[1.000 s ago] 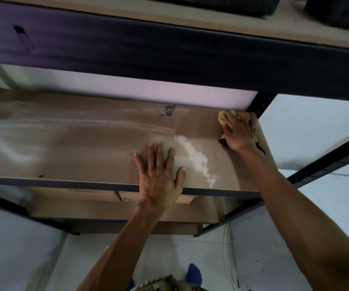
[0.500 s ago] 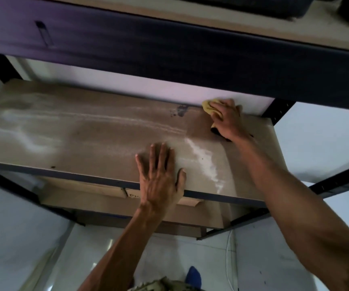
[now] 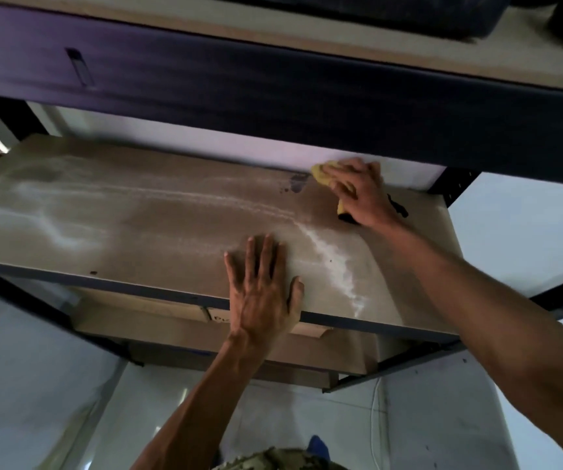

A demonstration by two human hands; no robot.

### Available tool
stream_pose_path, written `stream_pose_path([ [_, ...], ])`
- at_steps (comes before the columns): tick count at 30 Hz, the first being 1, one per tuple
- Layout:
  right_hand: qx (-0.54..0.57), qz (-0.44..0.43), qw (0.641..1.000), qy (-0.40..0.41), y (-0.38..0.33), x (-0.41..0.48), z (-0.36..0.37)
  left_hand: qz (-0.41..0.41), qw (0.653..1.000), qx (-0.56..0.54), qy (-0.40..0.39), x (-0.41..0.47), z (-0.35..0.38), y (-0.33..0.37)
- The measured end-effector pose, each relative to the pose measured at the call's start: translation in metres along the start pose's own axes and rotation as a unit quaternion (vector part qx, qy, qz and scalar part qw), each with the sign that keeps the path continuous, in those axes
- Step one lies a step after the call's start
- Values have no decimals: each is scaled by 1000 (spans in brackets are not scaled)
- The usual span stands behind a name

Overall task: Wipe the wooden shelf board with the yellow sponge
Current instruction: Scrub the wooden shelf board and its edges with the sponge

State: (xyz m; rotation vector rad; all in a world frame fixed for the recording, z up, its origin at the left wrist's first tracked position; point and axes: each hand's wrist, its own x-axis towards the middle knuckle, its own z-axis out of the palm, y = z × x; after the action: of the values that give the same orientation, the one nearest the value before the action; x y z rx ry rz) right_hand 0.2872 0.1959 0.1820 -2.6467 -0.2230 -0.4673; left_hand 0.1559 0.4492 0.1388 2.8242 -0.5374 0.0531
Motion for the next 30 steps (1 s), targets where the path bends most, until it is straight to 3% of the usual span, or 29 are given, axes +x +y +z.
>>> stream_pose_path([
  [2, -13, 89, 994, -58, 2, 17, 12, 0, 1000, 0, -2, 0, -1, 1],
  [4, -52, 103, 987, -111, -2, 17, 22, -2, 1000, -2, -1, 0, -2, 0],
  [9, -26, -49, 981, -185, -18, -27, 4, 1, 1000, 2, 5, -2, 1, 0],
  [13, 45, -84, 957, -273, -31, -73, -13, 9, 1000, -7, 12, -4, -2, 0],
  [15, 16, -66, 975, -209, -18, -75, -27, 16, 1000, -4, 10, -3, -3, 0],
  [18, -68, 48, 993, -84, 10, -73, -43, 14, 1000, 0, -5, -2, -3, 0],
  [21, -149, 183, 966, -107, 12, -87, -34, 16, 1000, 7, -7, -2, -4, 0],
  [22, -148, 187, 965, -109, 2, -92, -28, 14, 1000, 9, -7, -2, -3, 1],
  [27, -54, 47, 985, -159, -66, -100, -5, 17, 1000, 1, -6, -3, -2, -2],
  [30, -63, 91, 989, -101, -65, -103, -29, 19, 1000, 2, -7, -3, -3, -3],
])
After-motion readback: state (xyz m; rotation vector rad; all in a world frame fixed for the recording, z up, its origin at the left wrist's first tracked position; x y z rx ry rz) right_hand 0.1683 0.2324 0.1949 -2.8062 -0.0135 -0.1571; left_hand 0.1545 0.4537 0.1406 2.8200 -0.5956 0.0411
